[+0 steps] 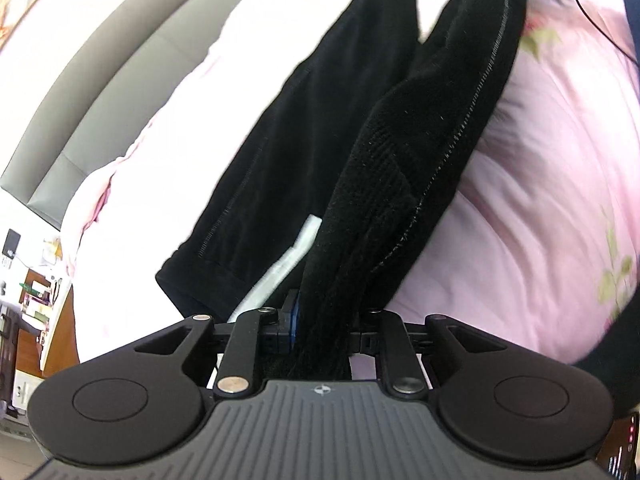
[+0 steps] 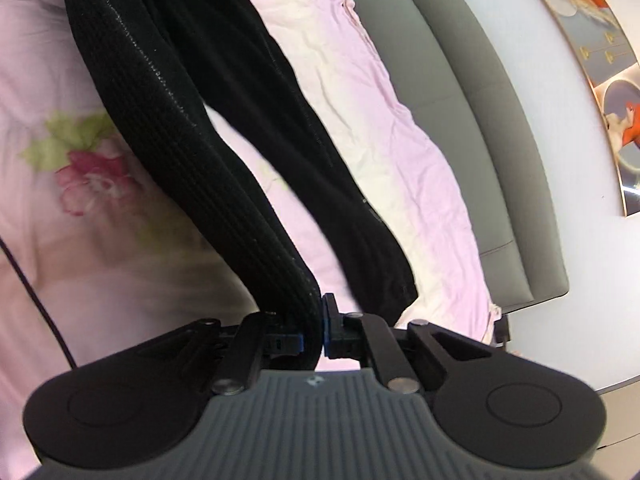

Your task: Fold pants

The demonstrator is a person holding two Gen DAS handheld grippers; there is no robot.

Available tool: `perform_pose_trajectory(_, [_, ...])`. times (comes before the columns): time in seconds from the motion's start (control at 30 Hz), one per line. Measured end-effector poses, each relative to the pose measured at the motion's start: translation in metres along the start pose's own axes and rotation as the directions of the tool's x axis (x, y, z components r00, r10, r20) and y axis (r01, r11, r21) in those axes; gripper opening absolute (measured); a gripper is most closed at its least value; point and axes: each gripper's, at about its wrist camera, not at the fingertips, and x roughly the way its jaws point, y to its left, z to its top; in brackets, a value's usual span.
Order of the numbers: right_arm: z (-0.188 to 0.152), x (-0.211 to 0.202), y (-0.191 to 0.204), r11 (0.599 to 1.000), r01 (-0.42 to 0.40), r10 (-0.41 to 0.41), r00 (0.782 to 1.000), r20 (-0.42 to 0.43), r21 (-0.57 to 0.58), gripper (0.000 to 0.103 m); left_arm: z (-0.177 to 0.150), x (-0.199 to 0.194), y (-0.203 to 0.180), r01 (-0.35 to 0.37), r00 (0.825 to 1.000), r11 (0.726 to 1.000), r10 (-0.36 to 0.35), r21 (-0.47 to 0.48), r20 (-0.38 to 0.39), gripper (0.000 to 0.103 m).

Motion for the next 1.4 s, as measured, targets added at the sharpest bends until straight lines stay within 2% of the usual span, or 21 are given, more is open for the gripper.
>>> perform_pose_trajectory(0.2, [0.025, 0.008, -0.016, 0.996, 0.065, -0.064, 0.998, 0.015, -0.056, 0.0, 0.022, 0.012, 0.049, 0.009, 0.999, 0.998, -0.006, -0.064, 0.045, 0.021])
perform_pose_trajectory(0.3, [0.041, 0.032, -0.048, 0.992, 0.087, -0.085, 0.996, 0.025, -0.092, 0.0, 0.036, 0.033, 0.085, 0.023, 0.998, 0.993, -0.016, -0.114, 0.062, 0.021])
perform_pose_trajectory(0.47, [0.082, 0.093, -0.081, 0.986, 0.067, -0.067, 0.998, 0.005, -0.151, 0.0, 0.062, 0.092, 0.141, 0.047, 0.998, 0.979, -0.039, -0.2, 0.043, 0.021])
perform_pose_trajectory(0.6, [0.115, 0.156, -0.083, 0.978, 0.005, -0.014, 0.999, -0.04, -0.208, 0.002, 0.068, 0.167, 0.177, 0.071, 0.996, 0.952, -0.082, -0.297, -0.027, 0.025])
perform_pose_trajectory(0.63, [0.123, 0.172, -0.08, 0.975, -0.01, -0.002, 0.999, -0.054, -0.221, 0.004, 0.066, 0.191, 0.187, 0.061, 0.995, 0.944, -0.083, -0.325, -0.054, 0.032])
perform_pose_trajectory(0.67, [0.129, 0.189, -0.078, 0.973, -0.026, 0.011, 0.998, -0.065, -0.231, 0.007, 0.064, 0.212, 0.189, 0.055, 0.992, 0.935, -0.09, -0.351, -0.087, 0.034])
perform_pose_trajectory(0.7, [0.131, 0.211, -0.077, 0.972, -0.047, 0.029, 0.996, -0.081, -0.229, 0.02, 0.062, 0.233, 0.19, 0.051, 0.988, 0.929, -0.101, -0.366, -0.12, 0.039])
perform_pose_trajectory(0.73, [0.137, 0.224, -0.07, 0.973, -0.066, 0.04, 0.992, -0.117, -0.223, 0.038, 0.061, 0.249, 0.187, 0.034, 0.984, 0.929, -0.095, -0.368, -0.148, 0.05])
perform_pose_trajectory(0.77, [0.14, 0.236, -0.062, 0.97, -0.07, 0.033, 0.987, -0.158, -0.234, 0.044, 0.059, 0.258, 0.182, 0.001, 0.983, 0.93, -0.068, -0.367, -0.168, 0.059])
perform_pose_trajectory(0.8, [0.14, 0.245, -0.055, 0.966, -0.067, 0.021, 0.983, -0.182, -0.251, 0.05, 0.059, 0.263, 0.178, -0.044, 0.983, 0.929, -0.026, -0.368, -0.182, 0.08])
perform_pose_trajectory(0.83, [0.139, 0.25, -0.048, 0.965, -0.078, 0.026, 0.978, -0.206, -0.25, 0.051, 0.059, 0.266, 0.181, -0.091, 0.981, 0.917, 0.017, -0.387, -0.192, 0.1])
perform_pose_trajectory(0.87, [0.14, 0.252, -0.044, 0.967, -0.091, 0.036, 0.973, -0.227, -0.238, 0.051, 0.056, 0.267, 0.186, -0.118, 0.98, 0.899, 0.038, -0.422, -0.195, 0.103])
perform_pose_trajectory(0.9, [0.138, 0.25, -0.041, 0.97, -0.087, 0.033, 0.972, -0.231, -0.228, 0.051, 0.051, 0.265, 0.193, -0.114, 0.982, 0.875, 0.027, -0.47, -0.187, 0.103])
perform_pose_trajectory(0.97, [0.134, 0.238, -0.042, 0.984, -0.069, 0.028, 0.973, -0.231, -0.167, 0.051, 0.04, 0.258, 0.202, -0.074, 0.99, 0.829, -0.008, -0.555, -0.144, 0.103])
perform_pose_trajectory(1.0, [0.131, 0.232, -0.047, 0.991, -0.062, 0.033, 0.972, -0.233, -0.119, 0.051, 0.036, 0.253, 0.205, -0.064, 0.992, 0.815, -0.008, -0.576, -0.122, 0.103])
perform_pose_trajectory(1.1, [0.114, 0.232, -0.081, 0.999, -0.04, 0.045, 0.968, -0.246, 0.025, 0.058, 0.027, 0.234, 0.208, -0.082, 0.994, 0.791, 0.025, -0.607, -0.103, 0.103])
perform_pose_trajectory(1.17, [0.103, 0.207, -0.084, 0.991, -0.053, 0.084, 0.96, -0.268, 0.121, 0.061, 0.018, 0.219, 0.21, -0.082, 0.996, 0.775, 0.036, -0.627, -0.086, 0.102])
perform_pose_trajectory(1.2, [0.103, 0.223, -0.101, 0.984, -0.059, 0.105, 0.956, -0.274, 0.17, 0.061, 0.017, 0.214, 0.213, -0.085, 0.996, 0.765, 0.045, -0.638, -0.078, 0.101])
perform_pose_trajectory(1.3, [0.086, 0.186, -0.103, 0.942, -0.062, 0.152, 0.955, -0.254, 0.33, 0.061, 0.009, 0.19, 0.22, -0.096, 0.995, 0.727, 0.084, -0.68, -0.051, 0.101])
perform_pose_trajectory(1.4, [0.073, 0.16, -0.101, 0.85, -0.099, 0.232, 0.952, -0.199, 0.518, 0.061, -0.005, 0.166, 0.225, -0.054, 0.996, 0.67, 0.084, -0.74, 0.004, 0.101])
